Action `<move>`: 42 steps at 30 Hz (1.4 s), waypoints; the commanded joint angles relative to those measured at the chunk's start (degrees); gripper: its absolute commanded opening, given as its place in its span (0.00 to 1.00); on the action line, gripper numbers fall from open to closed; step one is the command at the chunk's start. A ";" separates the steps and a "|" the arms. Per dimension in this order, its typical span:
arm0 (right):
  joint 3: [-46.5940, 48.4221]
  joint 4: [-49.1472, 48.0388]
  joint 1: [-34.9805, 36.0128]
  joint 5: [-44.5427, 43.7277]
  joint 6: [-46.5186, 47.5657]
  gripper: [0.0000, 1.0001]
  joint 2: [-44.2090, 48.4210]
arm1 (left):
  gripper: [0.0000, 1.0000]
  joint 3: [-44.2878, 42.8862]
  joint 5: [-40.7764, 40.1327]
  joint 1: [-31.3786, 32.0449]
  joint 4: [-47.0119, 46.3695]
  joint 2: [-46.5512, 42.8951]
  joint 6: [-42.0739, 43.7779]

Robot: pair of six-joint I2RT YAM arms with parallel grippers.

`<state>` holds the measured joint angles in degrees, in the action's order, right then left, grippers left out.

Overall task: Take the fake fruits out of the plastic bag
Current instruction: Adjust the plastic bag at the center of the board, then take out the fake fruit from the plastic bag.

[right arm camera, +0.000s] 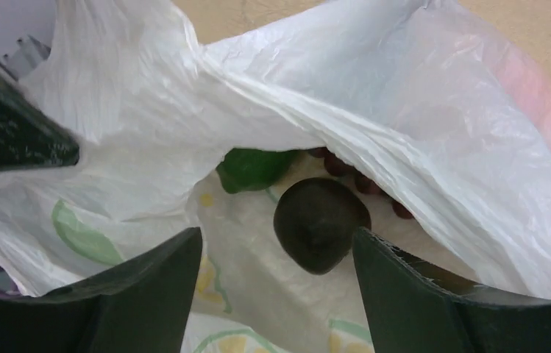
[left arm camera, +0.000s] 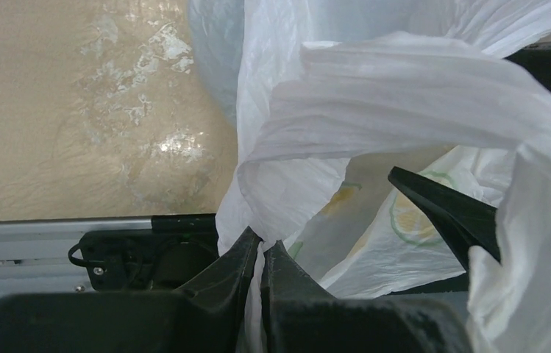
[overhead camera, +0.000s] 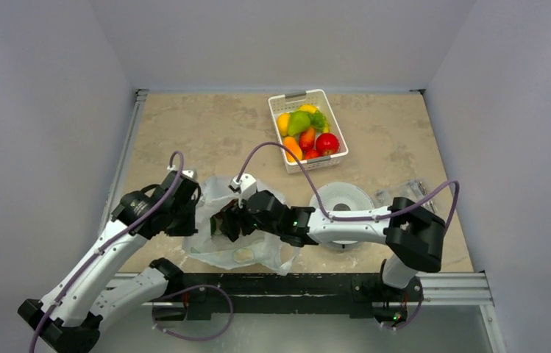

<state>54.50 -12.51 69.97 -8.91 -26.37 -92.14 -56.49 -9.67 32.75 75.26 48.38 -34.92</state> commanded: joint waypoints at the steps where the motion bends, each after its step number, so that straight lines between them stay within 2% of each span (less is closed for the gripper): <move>1: 4.62 2.51 -0.19 -5.52 3.83 0.78 -3.89 | 0.00 2.40 -0.23 0.04 -2.95 1.19 -2.52; 7: 4.90 2.17 -0.08 -6.93 5.31 0.89 -7.03 | 0.00 3.06 -2.06 0.17 -3.26 -4.10 -3.92; 12: 5.46 0.99 0.44 -6.02 4.81 0.91 -10.53 | 0.00 3.51 -3.70 0.17 -3.52 -6.73 -5.01; 15: 6.49 1.71 0.51 -6.26 4.40 0.89 -12.66 | 0.00 3.27 -3.95 0.15 -3.17 -6.39 -5.23; 21: 7.69 1.26 0.51 -7.07 4.55 0.78 -14.42 | 0.00 3.40 -4.30 0.28 -3.24 -7.29 -5.43; 25: 9.18 1.64 0.51 -7.70 4.53 0.74 -15.64 | 0.00 3.58 -4.15 0.23 -3.49 -7.36 -5.34; 30: 10.27 2.41 0.64 -8.42 4.59 0.62 -15.81 | 0.00 3.47 -4.29 0.21 -3.42 -8.00 -5.42; 34: 10.04 3.06 0.60 -8.48 4.61 0.45 -14.34 | 0.00 3.64 -4.48 0.27 -3.72 -9.54 -5.51; 38: 8.57 3.58 0.62 -8.97 4.04 0.23 -11.08 | 0.00 3.70 -4.63 0.21 -3.72 -9.35 -5.60; 42: 5.96 3.55 0.60 -9.68 2.80 0.08 -6.27 | 0.00 3.53 -5.04 0.30 -3.30 -8.78 -5.84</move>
<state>61.63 -8.12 70.39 -16.12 -22.13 -105.47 -52.90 -13.43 32.77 72.88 39.27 -39.90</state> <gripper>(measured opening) 0.636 0.009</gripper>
